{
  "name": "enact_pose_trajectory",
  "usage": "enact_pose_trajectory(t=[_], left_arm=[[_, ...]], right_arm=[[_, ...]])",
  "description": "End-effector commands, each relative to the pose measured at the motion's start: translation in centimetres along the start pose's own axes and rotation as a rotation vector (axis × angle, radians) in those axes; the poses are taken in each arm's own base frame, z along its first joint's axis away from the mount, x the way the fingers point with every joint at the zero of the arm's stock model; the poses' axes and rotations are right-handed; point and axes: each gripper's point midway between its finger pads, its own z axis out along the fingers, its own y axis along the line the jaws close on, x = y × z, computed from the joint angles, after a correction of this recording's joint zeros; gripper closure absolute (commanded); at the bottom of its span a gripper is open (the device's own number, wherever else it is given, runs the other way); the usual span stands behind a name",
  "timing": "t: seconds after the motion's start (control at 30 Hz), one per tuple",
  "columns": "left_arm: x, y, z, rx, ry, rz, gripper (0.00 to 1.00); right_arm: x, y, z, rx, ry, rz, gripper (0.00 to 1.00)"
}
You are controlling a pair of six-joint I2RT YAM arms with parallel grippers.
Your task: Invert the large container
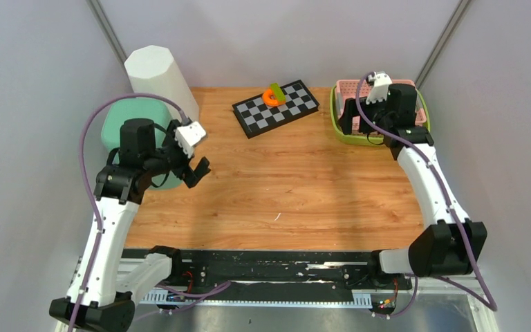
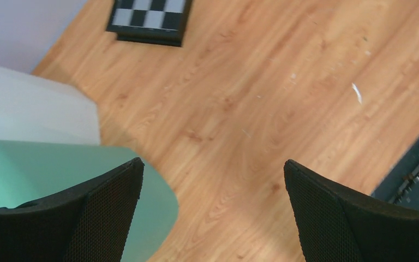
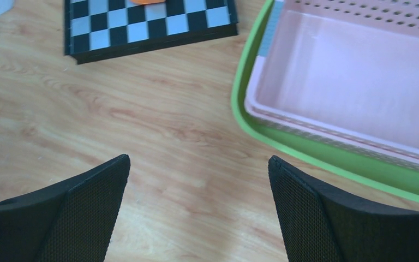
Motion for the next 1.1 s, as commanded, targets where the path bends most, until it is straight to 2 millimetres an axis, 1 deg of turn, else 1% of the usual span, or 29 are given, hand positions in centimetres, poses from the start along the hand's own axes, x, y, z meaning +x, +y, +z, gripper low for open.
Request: enact_pose_trajectory(t=[0.0, 0.07, 0.17, 0.3, 0.4, 0.6, 0.7, 0.77, 0.87, 0.93, 1.07], left_arm=[[0.2, -4.7, -1.0, 0.184, -0.103, 0.114, 0.00], [0.8, -5.9, -1.2, 0.222, -0.117, 0.134, 0.00], [1.7, -6.9, -1.1, 0.259, -0.120, 0.149, 0.00], [2.9, -7.6, -0.6, 0.291, -0.109, 0.149, 0.00], [3.6, -8.0, -0.5, 0.310, -0.090, 0.145, 0.00], [5.6, -8.7, -0.2, 0.327, -0.055, 0.165, 0.00], [6.5, -8.8, 0.1, 0.329, -0.038, 0.162, 0.00], [7.0, -8.9, 0.3, 0.333, -0.030, 0.156, 0.00], [7.5, -9.1, 0.6, 0.340, -0.025, 0.148, 0.00], [7.7, -9.3, 0.7, 0.344, -0.024, 0.143, 0.00], [7.8, -9.4, 0.8, 0.347, -0.028, 0.135, 0.00]], right_arm=[[0.0, -4.3, 1.8, 0.167, 0.056, -0.029, 0.02], [-1.0, -5.3, 2.9, 0.198, 0.057, -0.034, 0.03], [-1.8, -6.5, 4.9, 0.223, 0.067, -0.032, 0.05], [-2.6, -7.8, 7.7, 0.244, 0.091, -0.024, 0.06], [-2.6, -8.7, 9.9, 0.261, 0.115, -0.004, 0.10], [-2.0, -9.6, 13.7, 0.277, 0.166, -0.015, 0.17], [-1.2, -9.8, 15.5, 0.290, 0.193, -0.040, 0.19], [-1.2, -10.0, 16.4, 0.304, 0.196, -0.056, 0.22], [-0.6, -10.0, 17.9, 0.297, 0.210, -0.066, 0.28], [-0.3, -10.5, 18.4, 0.328, 0.218, -0.073, 0.31], [0.3, -10.2, 19.6, 0.329, 0.231, -0.089, 0.36]])
